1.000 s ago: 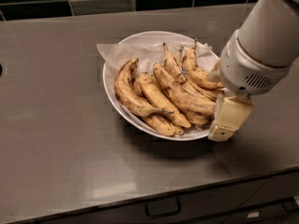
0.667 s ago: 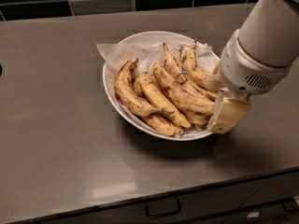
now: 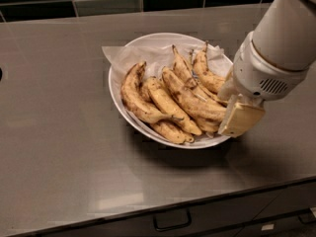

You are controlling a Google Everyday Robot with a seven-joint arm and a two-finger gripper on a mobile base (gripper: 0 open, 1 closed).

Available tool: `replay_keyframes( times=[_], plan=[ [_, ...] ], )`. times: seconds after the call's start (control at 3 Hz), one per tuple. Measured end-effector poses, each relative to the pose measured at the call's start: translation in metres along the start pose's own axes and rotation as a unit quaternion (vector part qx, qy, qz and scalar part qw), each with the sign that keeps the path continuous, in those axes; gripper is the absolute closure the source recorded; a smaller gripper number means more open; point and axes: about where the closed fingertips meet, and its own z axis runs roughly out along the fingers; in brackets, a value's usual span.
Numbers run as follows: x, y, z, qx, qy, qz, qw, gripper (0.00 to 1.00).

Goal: Pick banana from white bowl

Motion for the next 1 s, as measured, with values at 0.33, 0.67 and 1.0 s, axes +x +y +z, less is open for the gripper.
replay_keyframes(
  times=[0.33, 0.67, 1.0],
  plan=[
    [-0.0014, -0.0011, -0.0023, 0.007, 0.0, 0.004, 1.0, 0.41],
    [-0.0016, -0.0044, -0.0058, 0.018, 0.005, 0.014, 0.9997, 0.4],
    [0.0013, -0.0074, -0.0028, 0.028, 0.006, 0.036, 0.9989, 0.4]
  ],
)
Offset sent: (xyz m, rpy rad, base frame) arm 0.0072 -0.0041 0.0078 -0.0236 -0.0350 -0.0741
